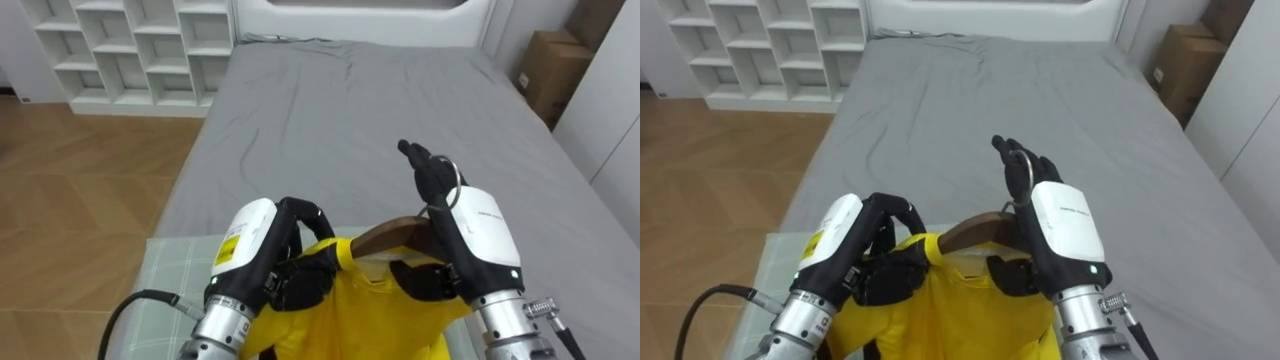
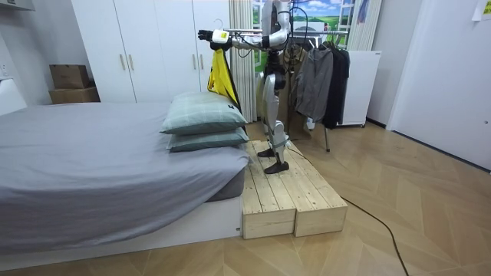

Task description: Hang clothes

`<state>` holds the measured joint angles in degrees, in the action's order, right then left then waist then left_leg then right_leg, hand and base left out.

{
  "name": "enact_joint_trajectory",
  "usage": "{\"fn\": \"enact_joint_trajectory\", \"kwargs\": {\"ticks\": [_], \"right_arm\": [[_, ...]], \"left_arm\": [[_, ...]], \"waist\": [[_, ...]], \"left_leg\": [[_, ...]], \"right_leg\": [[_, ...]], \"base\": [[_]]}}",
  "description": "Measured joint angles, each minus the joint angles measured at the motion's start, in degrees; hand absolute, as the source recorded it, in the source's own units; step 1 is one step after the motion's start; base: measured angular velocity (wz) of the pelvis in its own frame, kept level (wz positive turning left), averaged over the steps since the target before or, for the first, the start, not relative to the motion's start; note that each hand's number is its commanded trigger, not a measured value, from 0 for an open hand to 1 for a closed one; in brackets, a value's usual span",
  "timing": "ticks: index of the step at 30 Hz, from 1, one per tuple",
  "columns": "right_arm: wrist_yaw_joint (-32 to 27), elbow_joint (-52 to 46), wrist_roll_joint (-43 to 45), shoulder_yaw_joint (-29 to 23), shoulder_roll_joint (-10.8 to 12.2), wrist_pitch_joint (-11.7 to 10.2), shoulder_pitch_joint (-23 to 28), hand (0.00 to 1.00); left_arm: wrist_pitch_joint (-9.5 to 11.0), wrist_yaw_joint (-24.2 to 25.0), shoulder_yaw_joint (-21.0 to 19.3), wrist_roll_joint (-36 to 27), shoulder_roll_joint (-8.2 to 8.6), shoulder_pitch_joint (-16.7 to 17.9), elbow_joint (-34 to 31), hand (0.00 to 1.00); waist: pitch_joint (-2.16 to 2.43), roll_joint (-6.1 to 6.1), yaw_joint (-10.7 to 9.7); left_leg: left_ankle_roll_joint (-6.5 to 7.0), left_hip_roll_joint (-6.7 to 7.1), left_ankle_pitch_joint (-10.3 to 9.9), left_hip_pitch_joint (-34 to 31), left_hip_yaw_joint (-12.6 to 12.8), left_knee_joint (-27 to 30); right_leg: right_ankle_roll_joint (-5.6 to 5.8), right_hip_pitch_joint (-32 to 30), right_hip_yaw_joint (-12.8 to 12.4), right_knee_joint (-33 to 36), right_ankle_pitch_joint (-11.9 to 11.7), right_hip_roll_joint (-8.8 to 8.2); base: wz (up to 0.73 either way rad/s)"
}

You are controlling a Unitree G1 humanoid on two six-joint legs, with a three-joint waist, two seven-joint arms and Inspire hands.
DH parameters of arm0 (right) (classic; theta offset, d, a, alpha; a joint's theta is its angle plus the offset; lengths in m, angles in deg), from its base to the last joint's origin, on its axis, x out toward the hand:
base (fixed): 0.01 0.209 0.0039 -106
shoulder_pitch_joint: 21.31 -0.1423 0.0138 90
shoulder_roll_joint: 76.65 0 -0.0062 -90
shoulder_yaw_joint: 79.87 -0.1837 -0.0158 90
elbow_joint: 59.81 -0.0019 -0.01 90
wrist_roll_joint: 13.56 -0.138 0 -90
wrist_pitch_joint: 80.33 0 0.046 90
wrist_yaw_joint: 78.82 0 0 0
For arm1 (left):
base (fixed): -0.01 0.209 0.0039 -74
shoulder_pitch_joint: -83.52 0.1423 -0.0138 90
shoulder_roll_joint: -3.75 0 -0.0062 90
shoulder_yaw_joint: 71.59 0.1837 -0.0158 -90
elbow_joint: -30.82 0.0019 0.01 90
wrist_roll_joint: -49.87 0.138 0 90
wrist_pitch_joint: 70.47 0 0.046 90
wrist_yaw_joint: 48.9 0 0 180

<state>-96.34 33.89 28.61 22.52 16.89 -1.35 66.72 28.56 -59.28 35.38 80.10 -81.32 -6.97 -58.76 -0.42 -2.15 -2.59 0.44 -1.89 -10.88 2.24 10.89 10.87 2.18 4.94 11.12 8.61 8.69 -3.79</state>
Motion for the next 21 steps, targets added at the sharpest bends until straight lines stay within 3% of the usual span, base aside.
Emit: {"fn": "enact_joint_trajectory", "kwargs": {"ticks": [7, 8, 10, 11, 21], "right_arm": [[0.0, 0.0, -1.4, 0.2, 0.2, 0.0, 0.0, 0.00], [0.0, 0.0, -1.4, 0.2, 0.2, 0.0, 0.0, 0.10], [-0.1, 0.0, -1.6, 0.3, 0.2, 0.0, 0.0, 0.81], [-0.2, 0.1, -1.6, 0.3, 0.2, 0.0, 0.0, 1.00], [-1.2, 0.7, -1.5, 0.5, 0.0, -0.1, 0.0, 1.00]], "left_arm": [[0.0, 0.0, 0.2, 0.3, -0.01, 0.0, 0.0, 1.00], [0.0, 0.0, 0.2, 0.4, -0.02, 0.0, 0.0, 1.00], [0.0, 0.0, 0.3, 0.4, -0.05, 0.0, 0.0, 1.00], [0.0, 0.0, 0.3, 0.4, -0.14, 0.0, 0.0, 1.00], [0.0, 0.0, 1.2, 0.9, -0.45, 0.0, 0.0, 1.00]], "waist": [[0.10, 0.04, -0.1], [0.10, 0.05, -0.1], [0.11, 0.08, -0.1], [0.11, 0.09, 0.0], [0.04, 0.21, -0.1]], "left_leg": [[0.00, -0.09, 0.0, -0.1, 0.0, 0.4], [0.00, -0.11, 0.0, 0.0, 0.0, 0.4], [0.00, -0.12, 0.0, 0.0, 0.0, 0.5], [0.00, -0.11, 0.0, 0.0, 0.0, 0.5], [-0.02, -0.11, 0.0, -0.1, -0.1, 0.3]], "right_leg": [[-0.01, 0.2, 0.0, 0.1, 0.0, 0.01], [-0.02, 0.2, 0.0, 0.1, 0.0, 0.02], [-0.04, 0.3, 0.1, 0.1, 0.0, 0.03], [-0.04, 0.3, 0.1, 0.1, 0.0, 0.03], [-0.04, 0.5, 0.2, 0.0, 0.0, 0.06]], "base": [[0.00], [0.00], [0.00], [0.00], [0.00]]}}
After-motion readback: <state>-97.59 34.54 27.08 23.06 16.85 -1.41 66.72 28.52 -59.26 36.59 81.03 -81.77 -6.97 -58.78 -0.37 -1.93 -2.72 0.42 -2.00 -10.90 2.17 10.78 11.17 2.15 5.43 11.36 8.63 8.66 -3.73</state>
